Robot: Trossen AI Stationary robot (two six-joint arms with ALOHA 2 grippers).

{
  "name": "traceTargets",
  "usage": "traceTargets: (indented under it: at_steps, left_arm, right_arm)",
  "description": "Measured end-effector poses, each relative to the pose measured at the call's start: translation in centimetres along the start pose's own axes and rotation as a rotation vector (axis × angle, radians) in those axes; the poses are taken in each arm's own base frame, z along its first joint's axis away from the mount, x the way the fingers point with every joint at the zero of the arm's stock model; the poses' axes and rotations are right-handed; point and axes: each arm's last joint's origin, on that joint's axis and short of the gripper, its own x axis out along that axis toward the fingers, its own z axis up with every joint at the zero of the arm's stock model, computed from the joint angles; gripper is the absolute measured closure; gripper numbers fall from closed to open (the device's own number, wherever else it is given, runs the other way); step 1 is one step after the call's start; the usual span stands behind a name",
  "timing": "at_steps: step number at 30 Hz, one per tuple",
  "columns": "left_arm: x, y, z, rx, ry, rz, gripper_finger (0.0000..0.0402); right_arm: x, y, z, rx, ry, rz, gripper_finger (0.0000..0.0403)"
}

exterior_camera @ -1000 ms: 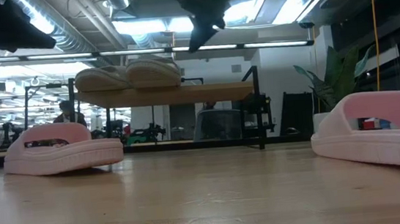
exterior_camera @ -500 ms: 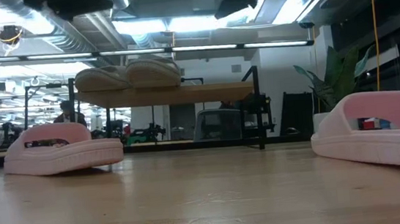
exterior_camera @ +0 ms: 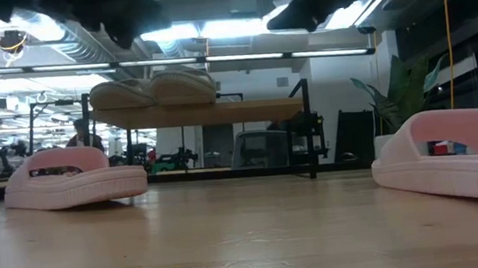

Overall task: Pick and place slides into the shelf
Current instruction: Put the gray slipper on the shelf

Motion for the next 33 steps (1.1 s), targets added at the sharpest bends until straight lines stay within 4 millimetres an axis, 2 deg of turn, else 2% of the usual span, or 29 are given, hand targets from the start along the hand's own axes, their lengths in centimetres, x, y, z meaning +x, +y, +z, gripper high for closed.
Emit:
traceTargets:
  at_steps: [6, 14, 21, 33]
  left_arm:
    - [1.9, 1.2, -1.2, -0.011, 0.063, -0.009, 0.0217]
    - [3.9, 3.0, -3.0, -0.027, 0.152, 0.07, 0.0217]
    - [4.1, 4.0, -2.9, -0.007, 0.135, 0.12, 0.0217]
    - [4.0, 4.3, -2.9, -0.006, 0.141, 0.201, 0.0217]
  right_arm:
    - [0.0, -0.9, -0.4, 0.034, -0.004, 0.027, 0.04]
    - [-0.1, -1.3, -0.5, 0.033, -0.001, 0.014, 0.04]
    - [-0.1, -1.3, -0.5, 0.033, -0.001, 0.014, 0.0399]
    - [-0.1, -1.2, -0.6, 0.035, 0.006, 0.015, 0.0399]
